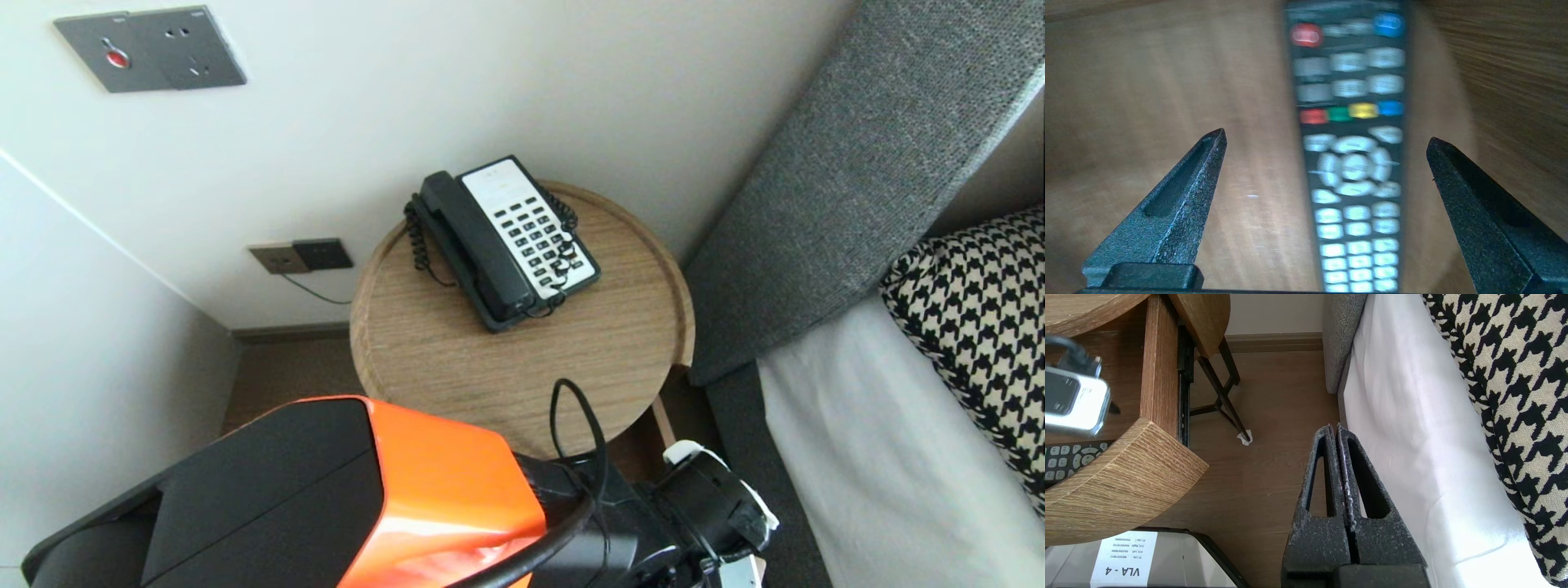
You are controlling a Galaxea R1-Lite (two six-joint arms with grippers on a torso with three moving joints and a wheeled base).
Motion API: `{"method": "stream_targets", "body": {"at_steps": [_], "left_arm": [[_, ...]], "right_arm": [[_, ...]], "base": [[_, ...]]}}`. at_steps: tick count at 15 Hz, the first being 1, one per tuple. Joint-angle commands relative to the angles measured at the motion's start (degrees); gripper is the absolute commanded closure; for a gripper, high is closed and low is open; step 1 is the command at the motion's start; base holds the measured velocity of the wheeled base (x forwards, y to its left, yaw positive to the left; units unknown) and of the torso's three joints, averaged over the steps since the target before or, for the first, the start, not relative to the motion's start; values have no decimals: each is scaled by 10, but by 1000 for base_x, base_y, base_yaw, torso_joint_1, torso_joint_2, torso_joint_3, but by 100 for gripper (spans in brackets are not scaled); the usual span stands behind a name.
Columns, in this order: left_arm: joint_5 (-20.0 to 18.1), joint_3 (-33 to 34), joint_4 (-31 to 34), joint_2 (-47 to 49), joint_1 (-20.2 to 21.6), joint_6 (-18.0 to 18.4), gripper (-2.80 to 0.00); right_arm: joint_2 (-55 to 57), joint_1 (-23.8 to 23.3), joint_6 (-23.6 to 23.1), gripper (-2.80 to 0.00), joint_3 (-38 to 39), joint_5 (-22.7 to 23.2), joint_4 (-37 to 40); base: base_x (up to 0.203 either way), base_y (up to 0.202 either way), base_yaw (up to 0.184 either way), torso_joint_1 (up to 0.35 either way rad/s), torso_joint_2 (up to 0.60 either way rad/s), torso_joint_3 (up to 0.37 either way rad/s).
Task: Take the remote control out of the drawer one by one and place them on the table
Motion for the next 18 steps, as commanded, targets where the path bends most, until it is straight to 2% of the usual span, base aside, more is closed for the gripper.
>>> {"method": "stream_targets", "body": {"at_steps": [1, 12, 18], "left_arm": [[7, 2, -12, 0, 4, 3, -280], [22, -4, -38, 0, 27, 12, -280], [25, 21, -31, -11, 26, 0, -280]], "right_arm": [[-3, 1, 0, 0, 0, 0, 0], [-3, 0, 0, 0, 0, 0, 0], [-3, 1, 0, 0, 0, 0, 0]], "base": [[0, 0, 0, 0, 0, 0], [0, 0, 0, 0, 0, 0], [0, 0, 0, 0, 0, 0]]}}
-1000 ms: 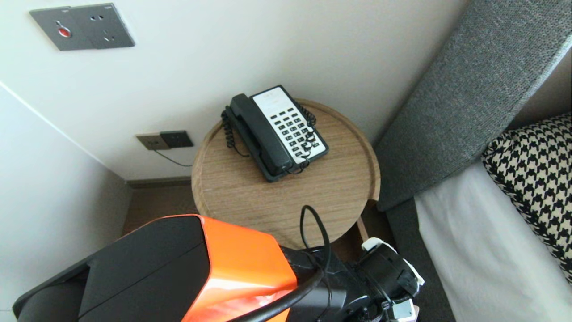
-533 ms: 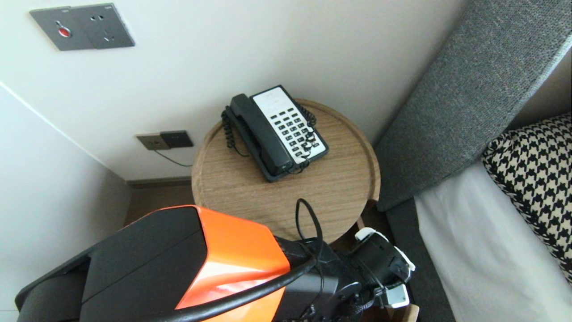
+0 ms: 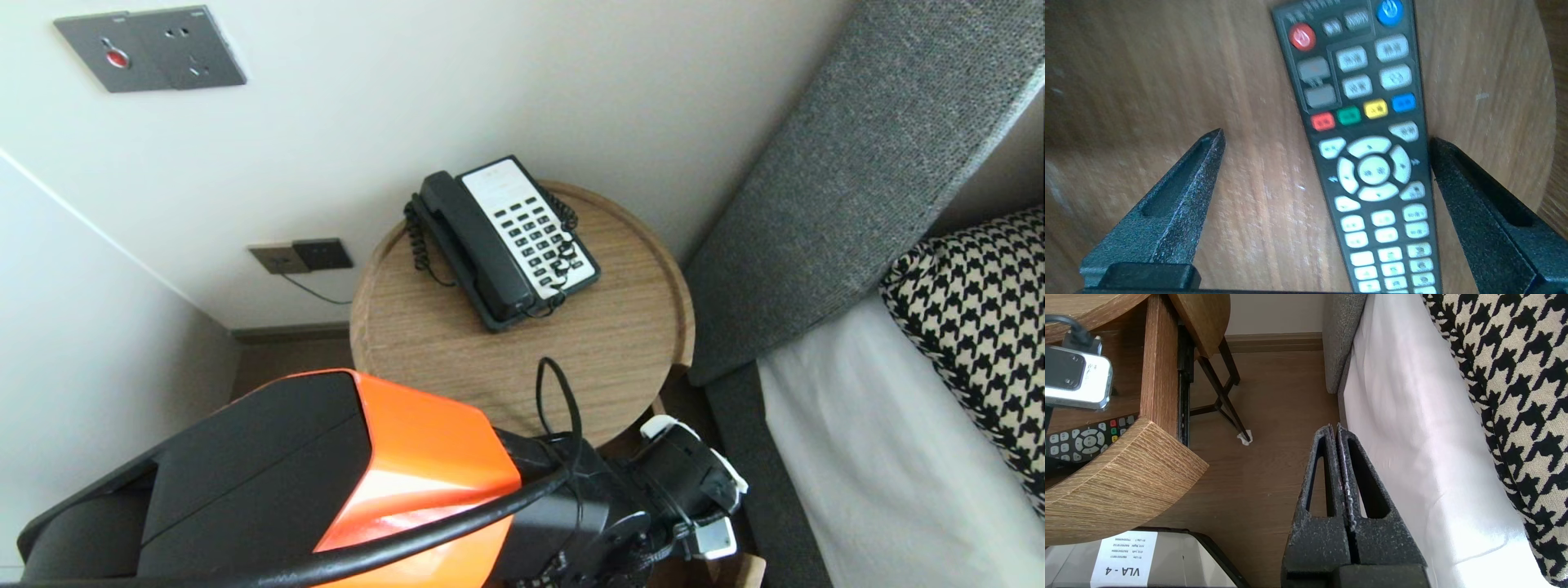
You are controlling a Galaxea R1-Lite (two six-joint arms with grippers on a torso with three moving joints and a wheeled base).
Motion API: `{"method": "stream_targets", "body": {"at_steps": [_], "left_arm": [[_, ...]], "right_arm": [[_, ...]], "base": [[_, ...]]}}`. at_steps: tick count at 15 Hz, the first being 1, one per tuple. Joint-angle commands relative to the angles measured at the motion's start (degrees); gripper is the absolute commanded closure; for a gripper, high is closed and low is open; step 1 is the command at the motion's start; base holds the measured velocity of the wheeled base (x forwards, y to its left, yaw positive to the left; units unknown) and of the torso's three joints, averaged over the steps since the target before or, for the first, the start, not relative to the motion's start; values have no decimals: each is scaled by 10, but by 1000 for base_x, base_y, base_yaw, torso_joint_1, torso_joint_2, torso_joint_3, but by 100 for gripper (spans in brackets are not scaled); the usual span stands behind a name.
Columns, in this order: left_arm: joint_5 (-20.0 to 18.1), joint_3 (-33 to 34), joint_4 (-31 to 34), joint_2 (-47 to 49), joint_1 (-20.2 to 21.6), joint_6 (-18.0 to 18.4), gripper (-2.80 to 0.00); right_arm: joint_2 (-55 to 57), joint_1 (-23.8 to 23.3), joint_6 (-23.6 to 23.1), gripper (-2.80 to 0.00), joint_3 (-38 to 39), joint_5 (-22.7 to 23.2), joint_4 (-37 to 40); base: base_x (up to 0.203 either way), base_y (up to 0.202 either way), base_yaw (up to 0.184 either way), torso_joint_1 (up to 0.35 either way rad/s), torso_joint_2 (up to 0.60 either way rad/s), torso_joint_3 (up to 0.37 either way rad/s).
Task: Take the remote control out of the drawer one by one and place them on the table
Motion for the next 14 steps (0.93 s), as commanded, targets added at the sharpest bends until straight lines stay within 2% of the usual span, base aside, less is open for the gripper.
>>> {"method": "stream_targets", "body": {"at_steps": [1, 4, 8, 14], "left_arm": [[2, 10, 4, -10, 0, -7, -280], [12, 8, 52, -14, 0, -40, -280], [14, -10, 123, -6, -1, -105, -280], [42, -20, 121, 2, -8, -109, -280]], "right_arm": [[-3, 0, 0, 0, 0, 0, 0], [-3, 0, 0, 0, 0, 0, 0], [-3, 0, 0, 0, 0, 0, 0], [-3, 0, 0, 0, 0, 0, 0]], "base": [[0, 0, 0, 0, 0, 0], [0, 0, 0, 0, 0, 0], [0, 0, 0, 0, 0, 0], [0, 0, 0, 0, 0, 0]]}}
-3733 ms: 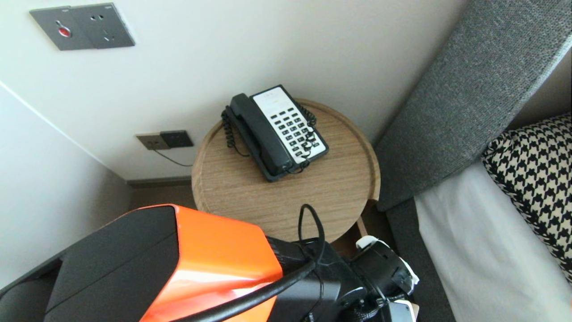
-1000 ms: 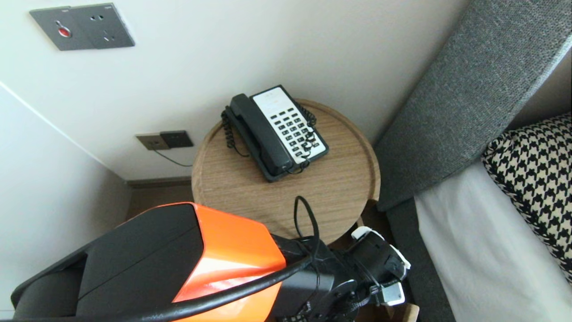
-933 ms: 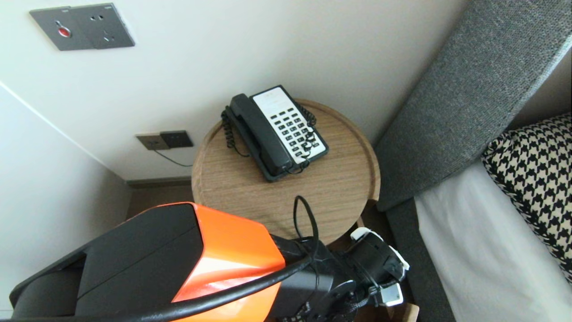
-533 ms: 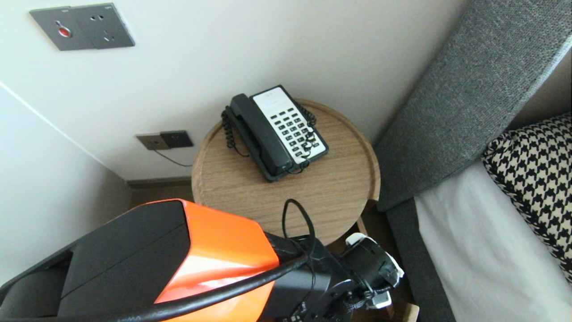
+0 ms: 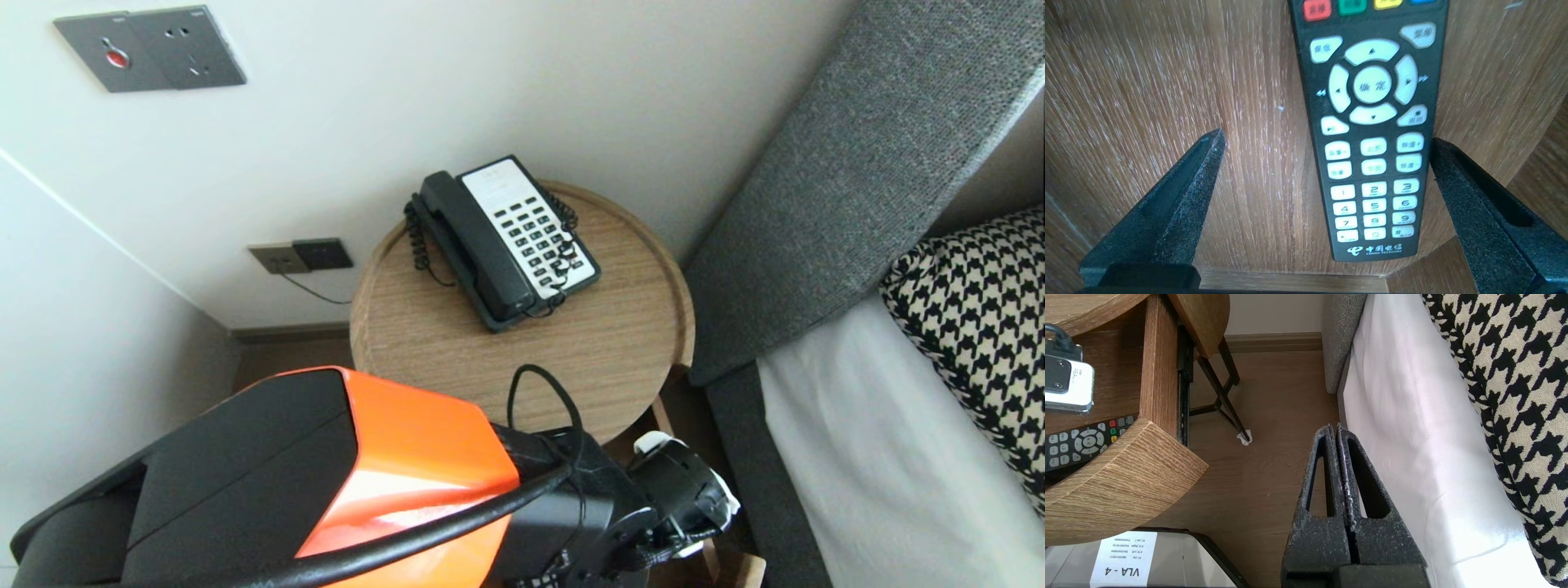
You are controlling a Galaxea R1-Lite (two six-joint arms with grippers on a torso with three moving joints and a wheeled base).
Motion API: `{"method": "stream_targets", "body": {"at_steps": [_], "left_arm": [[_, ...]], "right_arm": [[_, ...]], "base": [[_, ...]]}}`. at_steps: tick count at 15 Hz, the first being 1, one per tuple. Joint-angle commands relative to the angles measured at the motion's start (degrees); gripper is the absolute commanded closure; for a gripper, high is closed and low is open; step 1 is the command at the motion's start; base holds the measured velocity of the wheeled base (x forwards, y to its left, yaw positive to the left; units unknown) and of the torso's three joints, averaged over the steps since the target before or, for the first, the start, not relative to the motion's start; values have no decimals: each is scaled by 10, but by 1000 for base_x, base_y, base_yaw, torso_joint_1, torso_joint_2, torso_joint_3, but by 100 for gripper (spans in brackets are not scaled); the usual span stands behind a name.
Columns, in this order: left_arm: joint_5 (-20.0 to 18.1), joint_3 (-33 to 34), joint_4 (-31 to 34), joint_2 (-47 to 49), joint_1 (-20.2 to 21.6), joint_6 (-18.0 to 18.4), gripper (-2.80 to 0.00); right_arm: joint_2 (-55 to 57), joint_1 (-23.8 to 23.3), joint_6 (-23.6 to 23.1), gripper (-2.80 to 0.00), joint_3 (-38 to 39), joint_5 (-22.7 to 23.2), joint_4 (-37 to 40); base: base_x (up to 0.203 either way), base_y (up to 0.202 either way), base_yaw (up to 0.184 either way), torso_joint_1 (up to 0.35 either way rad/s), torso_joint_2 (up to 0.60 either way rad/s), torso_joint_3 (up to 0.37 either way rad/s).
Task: Take the remote control out of the drawer one by one and place them on the table
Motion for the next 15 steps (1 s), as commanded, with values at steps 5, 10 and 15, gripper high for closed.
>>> {"method": "stream_targets", "body": {"at_steps": [5, 10, 15], "left_arm": [[4, -5, 1, 13, -7, -11, -280], [10, -19, 0, 23, -10, -14, -280], [10, -25, 0, 30, -9, -14, -280]], "right_arm": [[-3, 1, 0, 0, 0, 0, 0], [-3, 1, 0, 0, 0, 0, 0], [-3, 1, 0, 0, 0, 0, 0]], "base": [[0, 0, 0, 0, 0, 0], [0, 0, 0, 0, 0, 0], [0, 0, 0, 0, 0, 0]]}}
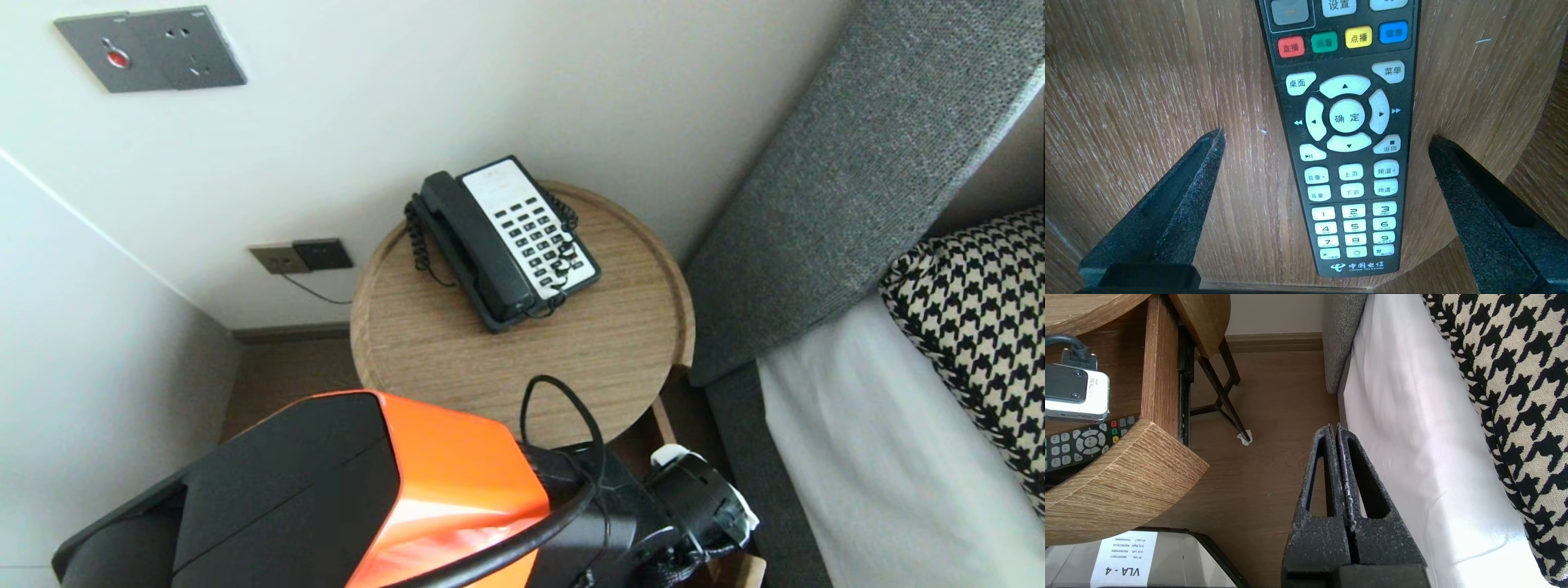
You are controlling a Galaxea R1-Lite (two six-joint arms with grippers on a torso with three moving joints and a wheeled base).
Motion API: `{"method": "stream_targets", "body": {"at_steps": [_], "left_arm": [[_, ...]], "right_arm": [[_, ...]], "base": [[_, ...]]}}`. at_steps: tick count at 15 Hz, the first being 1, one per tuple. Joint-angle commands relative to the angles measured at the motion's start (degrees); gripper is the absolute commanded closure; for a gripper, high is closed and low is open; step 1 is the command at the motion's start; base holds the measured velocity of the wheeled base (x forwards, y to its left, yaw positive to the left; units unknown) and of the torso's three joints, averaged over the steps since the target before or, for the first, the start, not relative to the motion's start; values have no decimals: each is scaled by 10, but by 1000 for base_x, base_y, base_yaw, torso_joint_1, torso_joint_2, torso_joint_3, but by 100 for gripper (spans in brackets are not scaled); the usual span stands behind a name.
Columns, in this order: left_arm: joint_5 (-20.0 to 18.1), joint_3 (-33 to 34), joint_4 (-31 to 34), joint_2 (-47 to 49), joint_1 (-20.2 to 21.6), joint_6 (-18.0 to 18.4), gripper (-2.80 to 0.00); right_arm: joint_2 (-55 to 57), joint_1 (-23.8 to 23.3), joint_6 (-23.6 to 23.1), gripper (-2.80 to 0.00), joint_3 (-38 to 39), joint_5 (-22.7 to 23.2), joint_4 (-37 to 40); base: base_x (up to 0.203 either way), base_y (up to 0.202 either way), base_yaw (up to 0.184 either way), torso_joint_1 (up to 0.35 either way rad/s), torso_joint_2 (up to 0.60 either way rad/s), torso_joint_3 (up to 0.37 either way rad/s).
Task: Take the remote control out of the drawer one by one and place them on the table
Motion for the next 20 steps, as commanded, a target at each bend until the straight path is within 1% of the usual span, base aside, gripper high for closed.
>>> {"method": "stream_targets", "body": {"at_steps": [1, 3, 4, 5, 13, 20], "left_arm": [[2, -4, 1, 8, 1, 1, -280], [2, -5, 1, 8, 0, 1, -280], [1, -4, 1, 8, 1, 1, -61], [1, -4, 1, 8, 0, 1, 0], [1, -1, 1, 1, -1, -4, 0], [1, 4, 0, -23, -17, -28, 0]], "right_arm": [[-3, 1, 0, 0, 0, 0, 0], [-3, 1, 0, 0, 0, 0, 0], [-3, 0, 0, 0, 0, 0, 0], [-3, 0, 0, 0, 0, 0, 0], [-3, 0, 0, 0, 0, 0, 0], [-3, 0, 0, 0, 0, 0, 0]], "base": [[0, 0, 0, 0, 0, 0], [0, 0, 0, 0, 0, 0], [0, 0, 0, 0, 0, 0], [0, 0, 0, 0, 0, 0], [0, 0, 0, 0, 0, 0], [0, 0, 0, 0, 0, 0]]}}
